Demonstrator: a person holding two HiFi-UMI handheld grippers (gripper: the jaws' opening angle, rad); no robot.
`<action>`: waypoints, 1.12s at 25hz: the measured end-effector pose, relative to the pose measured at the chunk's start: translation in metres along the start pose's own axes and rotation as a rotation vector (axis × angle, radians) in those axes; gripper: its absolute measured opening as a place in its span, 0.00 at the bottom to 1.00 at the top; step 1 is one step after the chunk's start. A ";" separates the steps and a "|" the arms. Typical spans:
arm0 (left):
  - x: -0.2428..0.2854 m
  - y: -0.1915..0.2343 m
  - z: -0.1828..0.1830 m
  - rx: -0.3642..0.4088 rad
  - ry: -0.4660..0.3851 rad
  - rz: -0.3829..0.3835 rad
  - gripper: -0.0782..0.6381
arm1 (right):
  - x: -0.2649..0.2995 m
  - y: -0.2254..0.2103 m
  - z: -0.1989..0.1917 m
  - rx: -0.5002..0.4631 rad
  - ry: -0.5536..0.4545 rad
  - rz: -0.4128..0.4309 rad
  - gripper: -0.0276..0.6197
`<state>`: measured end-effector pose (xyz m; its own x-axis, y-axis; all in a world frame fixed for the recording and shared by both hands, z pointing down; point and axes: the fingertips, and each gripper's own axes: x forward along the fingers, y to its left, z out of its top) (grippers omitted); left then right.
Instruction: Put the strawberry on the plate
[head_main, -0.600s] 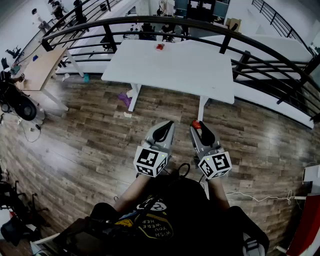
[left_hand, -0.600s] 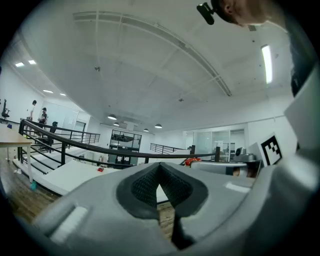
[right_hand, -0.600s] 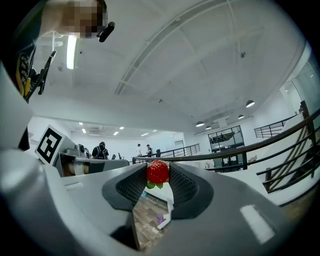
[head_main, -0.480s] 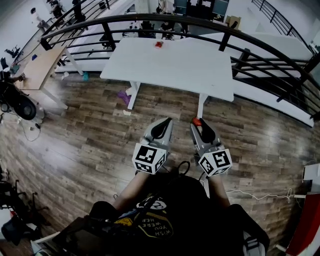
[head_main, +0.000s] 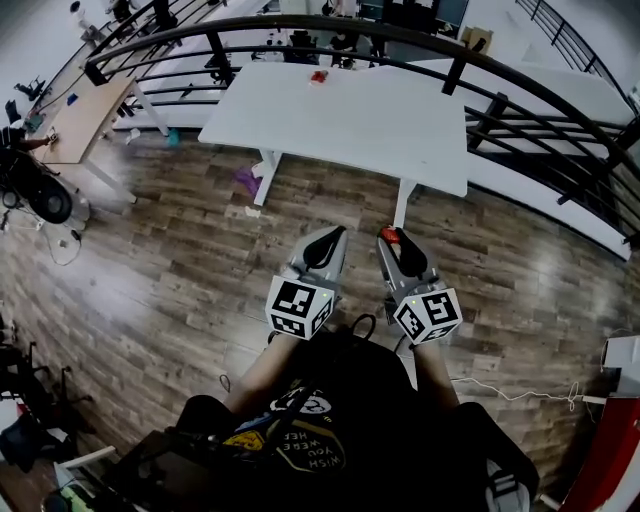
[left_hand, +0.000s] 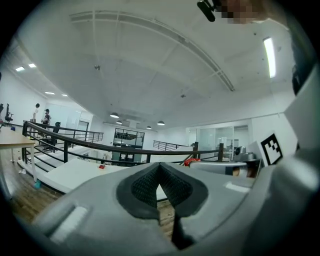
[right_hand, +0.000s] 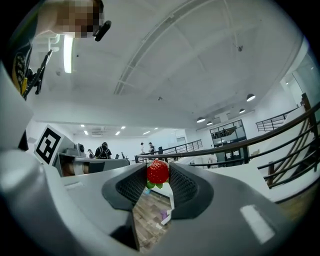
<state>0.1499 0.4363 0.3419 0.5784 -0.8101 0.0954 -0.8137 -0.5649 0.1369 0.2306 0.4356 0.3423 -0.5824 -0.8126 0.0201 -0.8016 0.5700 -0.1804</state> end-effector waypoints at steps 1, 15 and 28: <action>0.000 -0.001 -0.002 0.000 0.004 0.007 0.11 | 0.000 -0.003 -0.003 0.010 0.009 0.003 0.26; 0.032 0.026 -0.009 -0.034 0.028 0.030 0.11 | 0.036 -0.024 -0.012 0.061 0.034 0.038 0.26; 0.108 0.125 0.019 -0.038 -0.010 0.009 0.11 | 0.161 -0.052 0.007 0.023 0.042 0.055 0.26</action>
<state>0.1098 0.2747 0.3503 0.5705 -0.8167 0.0870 -0.8159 -0.5515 0.1735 0.1795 0.2740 0.3478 -0.6313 -0.7739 0.0506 -0.7649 0.6106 -0.2054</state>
